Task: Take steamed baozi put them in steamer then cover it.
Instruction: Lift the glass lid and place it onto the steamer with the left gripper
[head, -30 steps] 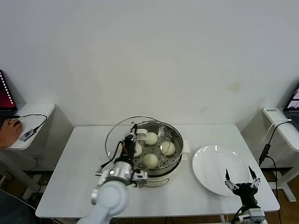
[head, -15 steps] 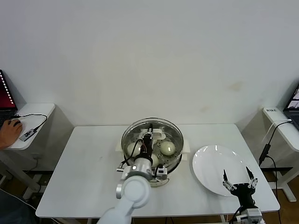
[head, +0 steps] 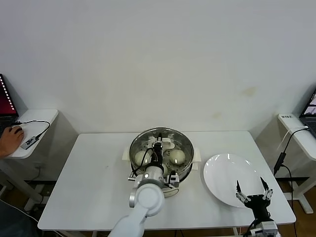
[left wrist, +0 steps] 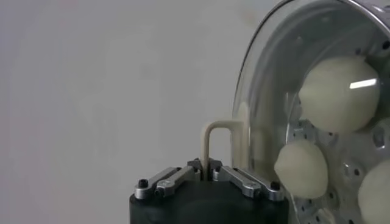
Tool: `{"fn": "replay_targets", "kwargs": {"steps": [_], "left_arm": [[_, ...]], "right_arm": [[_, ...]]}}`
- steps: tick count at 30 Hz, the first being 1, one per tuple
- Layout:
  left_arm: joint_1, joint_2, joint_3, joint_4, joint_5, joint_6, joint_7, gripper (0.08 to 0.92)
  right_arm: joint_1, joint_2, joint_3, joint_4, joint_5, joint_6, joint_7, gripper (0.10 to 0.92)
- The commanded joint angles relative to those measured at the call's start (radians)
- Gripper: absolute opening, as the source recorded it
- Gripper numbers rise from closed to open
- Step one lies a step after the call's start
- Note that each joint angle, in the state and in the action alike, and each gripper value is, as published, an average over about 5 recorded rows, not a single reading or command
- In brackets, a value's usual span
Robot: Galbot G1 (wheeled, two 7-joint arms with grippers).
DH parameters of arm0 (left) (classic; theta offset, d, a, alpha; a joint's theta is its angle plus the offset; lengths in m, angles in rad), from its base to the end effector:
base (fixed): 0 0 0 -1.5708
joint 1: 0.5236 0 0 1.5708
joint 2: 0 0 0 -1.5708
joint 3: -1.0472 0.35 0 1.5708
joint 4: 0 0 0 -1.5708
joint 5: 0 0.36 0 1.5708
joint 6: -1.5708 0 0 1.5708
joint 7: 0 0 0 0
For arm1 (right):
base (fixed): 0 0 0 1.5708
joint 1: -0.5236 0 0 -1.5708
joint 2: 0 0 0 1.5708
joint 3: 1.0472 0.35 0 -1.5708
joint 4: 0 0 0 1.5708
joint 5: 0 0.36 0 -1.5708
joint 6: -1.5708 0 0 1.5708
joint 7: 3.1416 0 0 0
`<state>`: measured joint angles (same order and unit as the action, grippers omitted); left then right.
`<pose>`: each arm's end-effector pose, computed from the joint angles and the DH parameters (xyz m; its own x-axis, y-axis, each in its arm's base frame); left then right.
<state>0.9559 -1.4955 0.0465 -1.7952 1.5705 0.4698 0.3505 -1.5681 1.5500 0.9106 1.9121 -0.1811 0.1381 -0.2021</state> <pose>0.3201 -0.1686 -0.2553 -0.9914 0.1125 0.0673 0.0687 0.0086 0.9976 0.1596 -0.1328 -0.3531 -0.9892 0.1189 0.0854 0.0799 0.9272 -0.3661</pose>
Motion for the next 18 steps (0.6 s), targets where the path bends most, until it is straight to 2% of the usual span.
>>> {"fn": "replay_targets", "kwargs": {"steps": [1,18], "left_arm": [[0.005,-0.022,-0.018,0.030,0.015,-0.001,-0.004,0.142],[0.017,-0.040,-0.030,0.035,0.019,-0.012,-0.031,0.142]], "right_arm": [[-0.002,-0.001,-0.004,-0.001,-0.002,0.001,-0.001,0.823],[-0.005,-0.003,-0.013,0.000,-0.005,0.004,-0.003,0.823]]}}
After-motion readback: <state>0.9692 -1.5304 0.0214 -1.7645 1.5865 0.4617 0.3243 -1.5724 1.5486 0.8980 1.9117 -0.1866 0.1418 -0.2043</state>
